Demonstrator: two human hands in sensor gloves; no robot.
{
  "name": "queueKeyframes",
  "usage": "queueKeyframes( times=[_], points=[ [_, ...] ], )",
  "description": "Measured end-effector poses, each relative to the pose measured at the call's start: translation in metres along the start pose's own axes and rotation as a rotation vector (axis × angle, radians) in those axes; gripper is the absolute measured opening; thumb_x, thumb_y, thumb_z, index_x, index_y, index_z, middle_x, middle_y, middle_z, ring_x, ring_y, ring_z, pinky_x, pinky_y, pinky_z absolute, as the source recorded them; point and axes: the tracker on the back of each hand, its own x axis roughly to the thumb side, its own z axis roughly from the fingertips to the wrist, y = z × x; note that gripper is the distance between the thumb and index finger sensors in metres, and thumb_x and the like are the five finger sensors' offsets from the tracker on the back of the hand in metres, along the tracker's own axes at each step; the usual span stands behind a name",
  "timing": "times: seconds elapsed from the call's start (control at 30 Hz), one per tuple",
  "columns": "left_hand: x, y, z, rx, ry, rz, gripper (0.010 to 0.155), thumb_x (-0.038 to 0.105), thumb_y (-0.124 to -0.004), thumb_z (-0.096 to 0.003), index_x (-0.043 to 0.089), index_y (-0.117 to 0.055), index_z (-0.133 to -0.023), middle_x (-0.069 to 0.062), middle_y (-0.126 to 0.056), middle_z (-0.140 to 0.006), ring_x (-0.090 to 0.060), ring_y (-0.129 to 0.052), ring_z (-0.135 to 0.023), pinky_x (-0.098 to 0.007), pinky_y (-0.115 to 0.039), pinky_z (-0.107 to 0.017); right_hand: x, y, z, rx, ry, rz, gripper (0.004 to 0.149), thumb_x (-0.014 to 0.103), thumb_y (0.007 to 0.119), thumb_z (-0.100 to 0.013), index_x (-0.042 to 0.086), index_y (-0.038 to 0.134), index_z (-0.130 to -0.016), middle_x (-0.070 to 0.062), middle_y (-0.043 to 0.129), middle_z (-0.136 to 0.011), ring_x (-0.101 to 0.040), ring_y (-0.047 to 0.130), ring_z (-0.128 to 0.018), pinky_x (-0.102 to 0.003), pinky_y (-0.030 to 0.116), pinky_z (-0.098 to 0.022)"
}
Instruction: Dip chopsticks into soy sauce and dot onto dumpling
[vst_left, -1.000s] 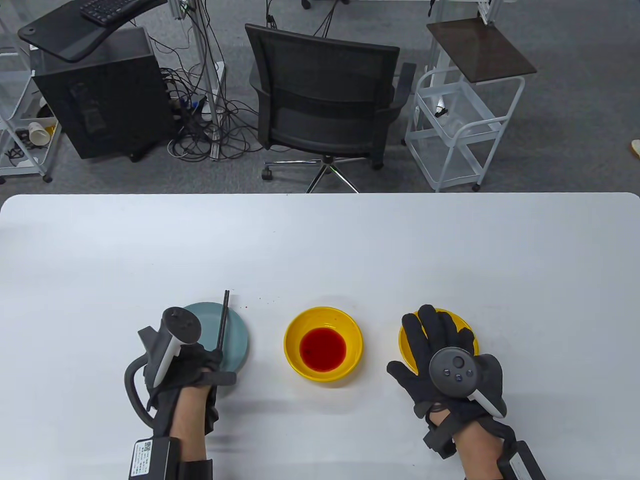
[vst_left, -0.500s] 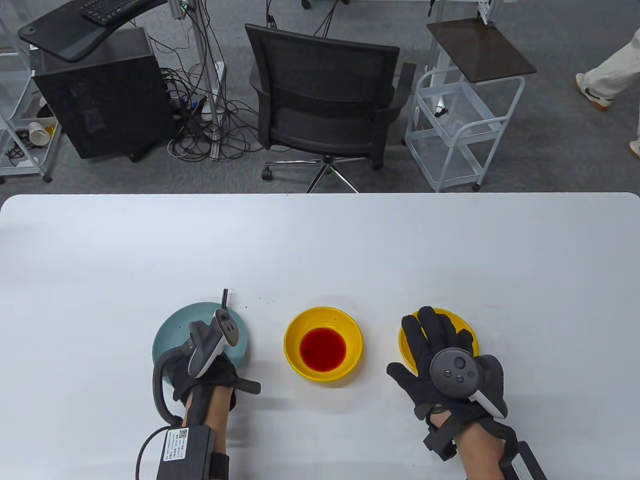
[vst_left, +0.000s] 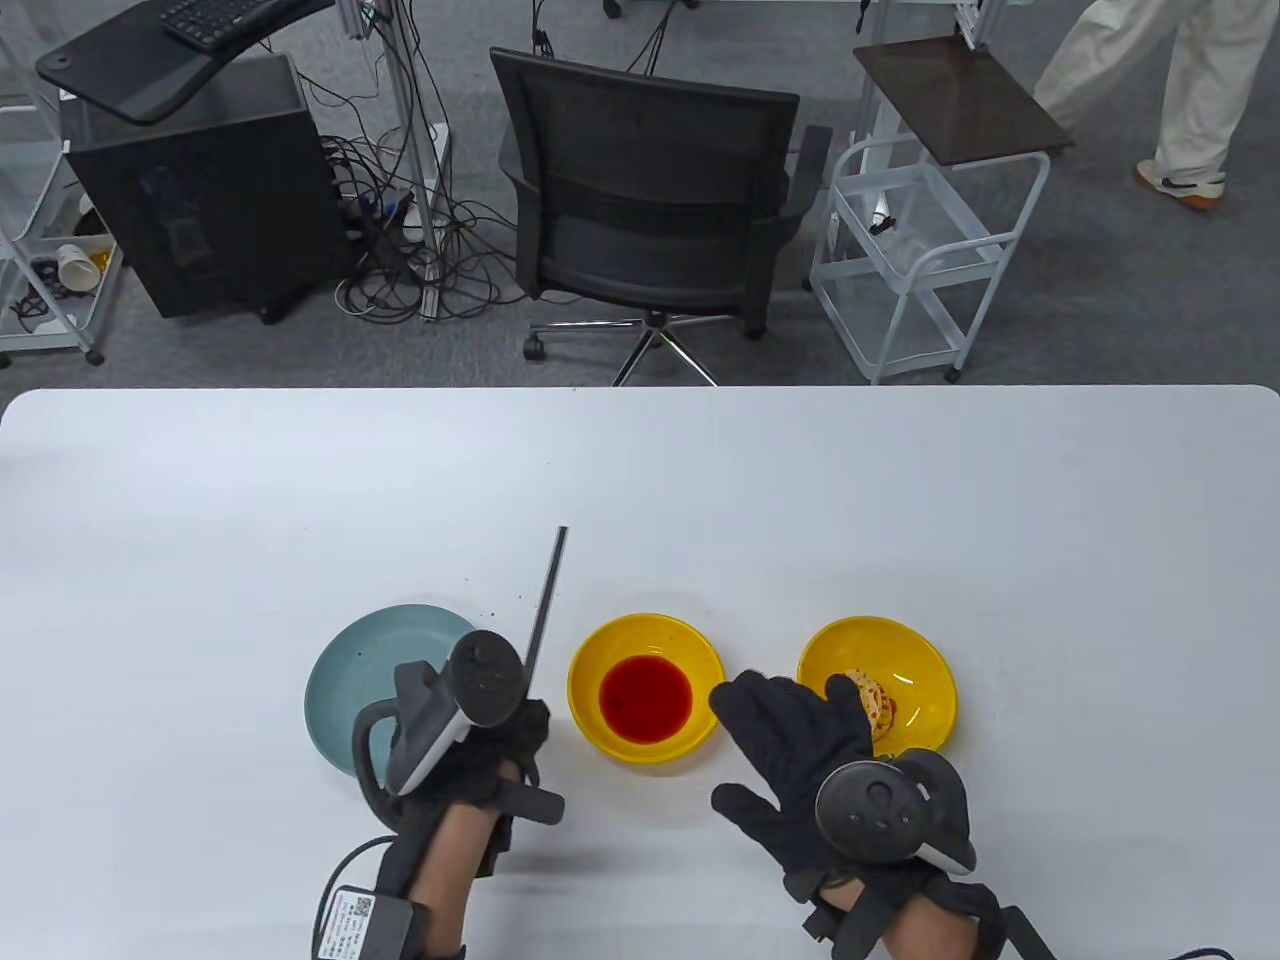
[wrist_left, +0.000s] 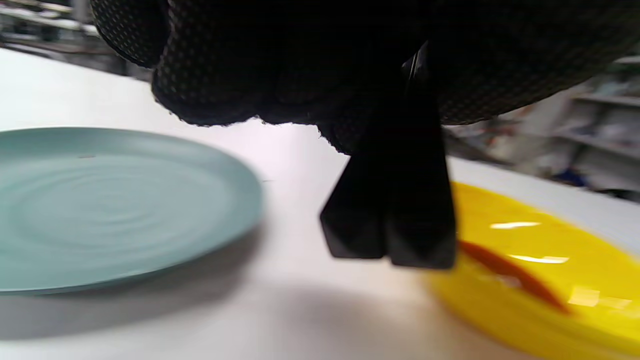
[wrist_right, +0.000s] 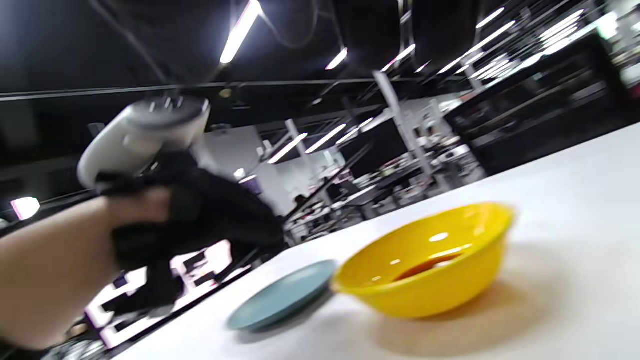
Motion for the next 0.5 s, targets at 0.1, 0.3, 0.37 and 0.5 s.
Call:
queueKeyframes(
  times=[0.1,0.3,0.37,0.5],
  points=[
    [0.036,-0.007,0.014,-0.007,-0.162,0.023,0.054,0.055,-0.089,-0.0419,0.011,-0.102,-0.070,-0.005,-0.102,-0.058,-0.029,-0.103,-0.046,-0.064,-0.071,-0.062,0.009,0.013,-0.002,0.068,-0.016,0.021,0.081,0.055,0.072,-0.043,0.025,0.028,-0.105,-0.015,0.065,-0.108,-0.046,0.075,-0.091,-0.079,0.033,-0.068],
    [0.075,-0.018,0.035,-0.050,-0.329,0.041,0.054,0.055,-0.089,-0.0416,0.011,-0.102,-0.070,-0.005,-0.102,-0.058,-0.029,-0.102,-0.046,-0.064,-0.071,-0.063,0.005,0.032,-0.005,0.187,0.007,-0.069,0.090,0.056,0.072,-0.041,0.012,0.021,-0.101,-0.027,0.066,-0.101,-0.046,0.086,-0.085,-0.078,0.042,-0.067],
    [0.072,-0.017,0.035,-0.043,-0.354,0.063,0.054,0.055,-0.089,-0.0418,0.011,-0.102,-0.070,-0.005,-0.102,-0.058,-0.029,-0.103,-0.046,-0.064,-0.071,-0.063,0.003,0.033,-0.005,0.199,0.032,-0.137,0.092,0.056,0.074,-0.041,0.012,0.021,-0.102,-0.025,0.064,-0.103,-0.047,0.083,-0.087,-0.078,0.040,-0.068],
    [0.068,-0.013,0.037,-0.010,-0.384,0.108,0.054,0.055,-0.089,-0.0415,0.010,-0.102,-0.069,-0.005,-0.102,-0.057,-0.029,-0.103,-0.045,-0.064,-0.071,-0.062,0.002,0.031,-0.007,0.198,0.042,-0.123,0.093,0.058,0.074,-0.041,0.011,0.023,-0.103,-0.014,0.050,-0.111,-0.048,0.063,-0.098,-0.078,0.037,-0.068]
  ],
)
